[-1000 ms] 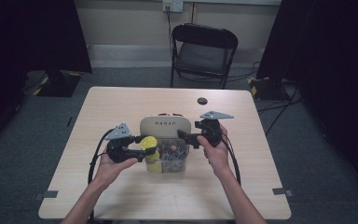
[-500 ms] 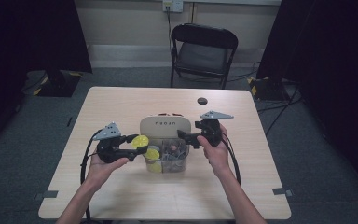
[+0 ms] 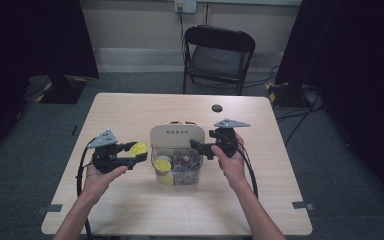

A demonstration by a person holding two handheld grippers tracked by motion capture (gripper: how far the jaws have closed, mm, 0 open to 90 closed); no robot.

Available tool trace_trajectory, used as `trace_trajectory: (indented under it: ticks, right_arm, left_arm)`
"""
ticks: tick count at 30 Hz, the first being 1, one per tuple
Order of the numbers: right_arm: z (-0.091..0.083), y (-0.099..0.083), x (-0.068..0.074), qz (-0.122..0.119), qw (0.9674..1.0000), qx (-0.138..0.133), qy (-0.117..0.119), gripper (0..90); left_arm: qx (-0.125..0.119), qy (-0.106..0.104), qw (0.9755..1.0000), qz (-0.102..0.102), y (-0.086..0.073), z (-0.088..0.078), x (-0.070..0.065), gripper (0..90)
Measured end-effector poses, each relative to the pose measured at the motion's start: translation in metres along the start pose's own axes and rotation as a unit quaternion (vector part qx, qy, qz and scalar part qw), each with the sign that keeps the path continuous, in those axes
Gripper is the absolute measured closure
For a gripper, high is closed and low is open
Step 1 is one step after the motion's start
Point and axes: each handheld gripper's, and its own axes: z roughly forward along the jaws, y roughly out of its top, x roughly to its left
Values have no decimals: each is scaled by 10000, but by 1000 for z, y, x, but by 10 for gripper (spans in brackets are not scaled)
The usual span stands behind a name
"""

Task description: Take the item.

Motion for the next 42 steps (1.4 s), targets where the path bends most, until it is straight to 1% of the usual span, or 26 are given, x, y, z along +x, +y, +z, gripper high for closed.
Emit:
trace_trajectory:
  ticks: [3,6,7,10,15,18,20,22,26,32,34,35,39,40,42]
  right_arm:
    - [1,0,1,-5,10000,16,-5,92]
    - [1,0,1,-6,10000,16,-10,92]
    - [1,0,1,-5,10000,16,-11,92]
    - [1,0,0,-1,10000,17,-1,92]
    - [1,0,1,-3,10000,17,-10,93]
    - [0,0,1,-3,10000,17,-8,93]
    - [1,0,1,-2,10000,17,-5,93]
    - [0,0,1,-5,10000,17,-7,93]
    - [1,0,1,-1,10000,17,-2,93]
    - [1,0,1,-4,10000,18,-3,93]
    - [1,0,1,-2,10000,19,-1,93]
    - [1,0,1,-4,10000,18,-2,93]
    - [1,0,1,-4,10000,21,1,93]
    - [1,0,1,-6,10000,20,-1,93]
    - [0,0,0,-11,10000,21,-2,93]
  left_arm:
    - [44,45,10000,-6,-2,-2,5,379]
    - [48,103,9999,-57,-4,-4,10,379]
    - [75,121,9999,-38,-5,-5,12,379]
    - [61,175,9998,-99,-9,-8,17,379]
    - [120,298,9993,-177,-15,-9,27,379]
    - [197,375,9989,-190,-19,-10,34,379]
    - [221,449,9985,-236,-22,-11,38,379]
    - [249,476,9982,-278,-24,-10,41,379]
    - [405,558,9973,-260,-29,-9,49,379]
    - [496,606,9961,-404,-39,-8,61,379]
    - [488,549,9962,-467,-42,-8,66,378]
    - [527,590,9957,-490,-44,-7,67,379]
    - [613,619,9948,-527,-48,-3,72,379]
    - [675,637,9944,-508,-49,-1,73,379]
    - [714,646,9938,-551,-51,2,75,379]
